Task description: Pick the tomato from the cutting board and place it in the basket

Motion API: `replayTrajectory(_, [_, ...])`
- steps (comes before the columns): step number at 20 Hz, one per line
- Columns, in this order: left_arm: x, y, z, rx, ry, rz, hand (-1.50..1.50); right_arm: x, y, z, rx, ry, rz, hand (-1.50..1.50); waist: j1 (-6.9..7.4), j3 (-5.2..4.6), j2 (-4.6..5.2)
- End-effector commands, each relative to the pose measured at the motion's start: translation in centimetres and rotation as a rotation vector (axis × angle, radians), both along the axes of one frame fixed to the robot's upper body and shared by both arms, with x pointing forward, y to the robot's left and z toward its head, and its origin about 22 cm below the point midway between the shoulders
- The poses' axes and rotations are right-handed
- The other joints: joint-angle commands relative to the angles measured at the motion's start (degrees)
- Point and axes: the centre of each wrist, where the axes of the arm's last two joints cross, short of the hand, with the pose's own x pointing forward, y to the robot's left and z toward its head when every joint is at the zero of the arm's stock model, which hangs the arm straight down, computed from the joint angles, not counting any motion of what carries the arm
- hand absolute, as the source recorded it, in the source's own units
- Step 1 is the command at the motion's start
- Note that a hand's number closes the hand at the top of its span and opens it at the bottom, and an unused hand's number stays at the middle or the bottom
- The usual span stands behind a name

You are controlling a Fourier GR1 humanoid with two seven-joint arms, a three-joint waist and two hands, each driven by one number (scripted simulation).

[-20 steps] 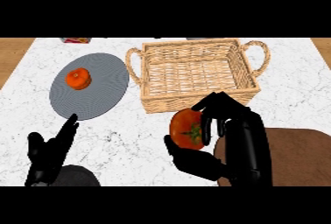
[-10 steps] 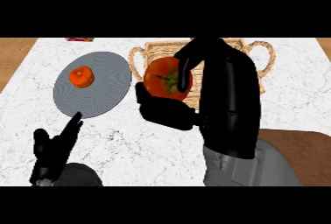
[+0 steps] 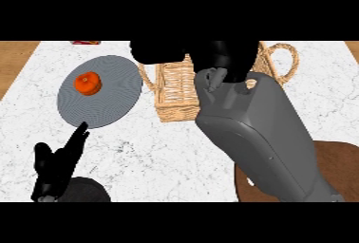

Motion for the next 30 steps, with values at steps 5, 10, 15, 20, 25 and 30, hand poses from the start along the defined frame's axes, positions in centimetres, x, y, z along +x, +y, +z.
replayTrajectory(5, [-1.5, 0.8, -2.0, -0.008, 0.139, 0.041, 0.00, 4.7, -2.2, -1.3, 0.270, 0.092, -0.073, 1.50, 0.24, -0.60, 0.90])
replayTrajectory(10, [-0.9, -1.2, -2.8, -0.008, 0.154, 0.031, 0.00, 5.4, -2.0, -4.5, 0.280, 0.105, -0.037, 1.50, -0.89, -0.61, 0.59])
replayTrajectory(15, [-2.2, 0.5, -3.2, -0.013, 0.161, 0.046, 0.00, 6.8, -4.0, -7.8, 0.296, 0.108, -0.053, 1.50, -1.39, -0.59, 0.47])
replayTrajectory(20, [-1.9, -0.5, -2.9, 0.000, 0.162, 0.070, 0.00, 8.2, -6.0, -11.1, 0.016, 0.184, -0.190, 1.50, -2.10, -0.61, 0.39])
replayTrajectory(25, [-1.3, 2.2, -1.9, -0.019, 0.157, 0.064, 0.00, 8.0, -7.5, -9.3, -0.029, 0.156, -0.133, -1.50, -2.26, -0.60, 0.17])
replayTrajectory(30, [-1.9, 1.3, -3.9, -0.001, 0.175, 0.063, 0.00, 8.1, -8.1, -8.3, 0.001, 0.110, -0.141, -1.50, -2.25, -0.63, 0.28])
